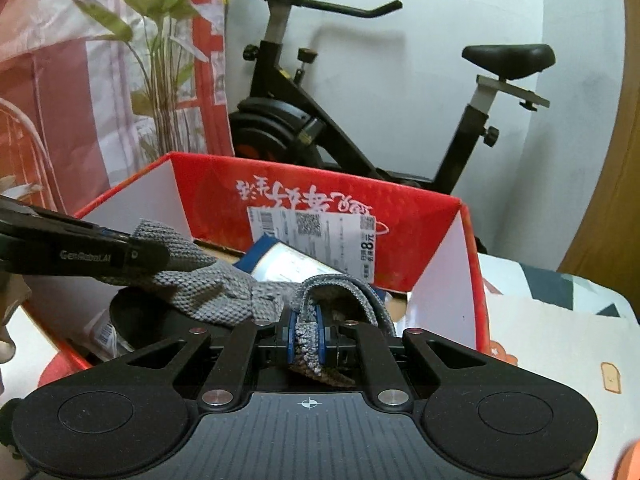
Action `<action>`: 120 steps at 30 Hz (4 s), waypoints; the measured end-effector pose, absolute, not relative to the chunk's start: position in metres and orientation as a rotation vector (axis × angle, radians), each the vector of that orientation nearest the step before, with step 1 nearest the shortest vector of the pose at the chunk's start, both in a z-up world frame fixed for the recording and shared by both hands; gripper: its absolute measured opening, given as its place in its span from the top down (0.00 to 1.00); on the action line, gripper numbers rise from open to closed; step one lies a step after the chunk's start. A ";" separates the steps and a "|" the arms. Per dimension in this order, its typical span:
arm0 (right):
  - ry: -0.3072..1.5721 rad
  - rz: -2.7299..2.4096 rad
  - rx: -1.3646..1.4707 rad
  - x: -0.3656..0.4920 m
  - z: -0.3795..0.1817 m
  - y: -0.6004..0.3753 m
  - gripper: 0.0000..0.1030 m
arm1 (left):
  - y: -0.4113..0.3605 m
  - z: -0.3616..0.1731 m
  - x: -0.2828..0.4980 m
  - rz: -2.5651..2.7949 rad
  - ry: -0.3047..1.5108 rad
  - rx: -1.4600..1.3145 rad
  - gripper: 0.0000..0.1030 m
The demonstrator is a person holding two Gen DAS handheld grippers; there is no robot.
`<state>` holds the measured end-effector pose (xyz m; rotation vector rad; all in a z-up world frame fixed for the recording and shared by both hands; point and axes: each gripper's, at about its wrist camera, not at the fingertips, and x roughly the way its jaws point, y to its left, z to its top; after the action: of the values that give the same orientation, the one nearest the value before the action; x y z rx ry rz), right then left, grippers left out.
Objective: Organize soft objects
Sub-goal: 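Open both tools and drop the grey cloth into the red box, then move both tools down to the white bag of green cables, then close both tools on the white cable bag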
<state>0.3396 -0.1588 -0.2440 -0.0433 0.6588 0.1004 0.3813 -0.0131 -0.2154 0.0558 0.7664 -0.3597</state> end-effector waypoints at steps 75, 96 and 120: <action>0.799 0.090 -0.061 0.110 -0.283 -0.161 0.03 | 0.038 -0.240 0.137 -0.409 0.787 -0.112 0.41; 0.820 0.244 -0.158 0.143 -0.306 -0.119 0.05 | 0.041 -0.279 0.156 -0.429 0.922 -0.209 0.55; 0.795 0.271 0.112 0.182 -0.314 -0.164 0.25 | 0.035 -0.300 0.169 -0.453 0.950 -0.216 0.59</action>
<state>0.1822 -0.1643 -0.3141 0.1117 0.7954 0.2706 0.1694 0.0350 -0.3003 -0.2157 0.9496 -0.4526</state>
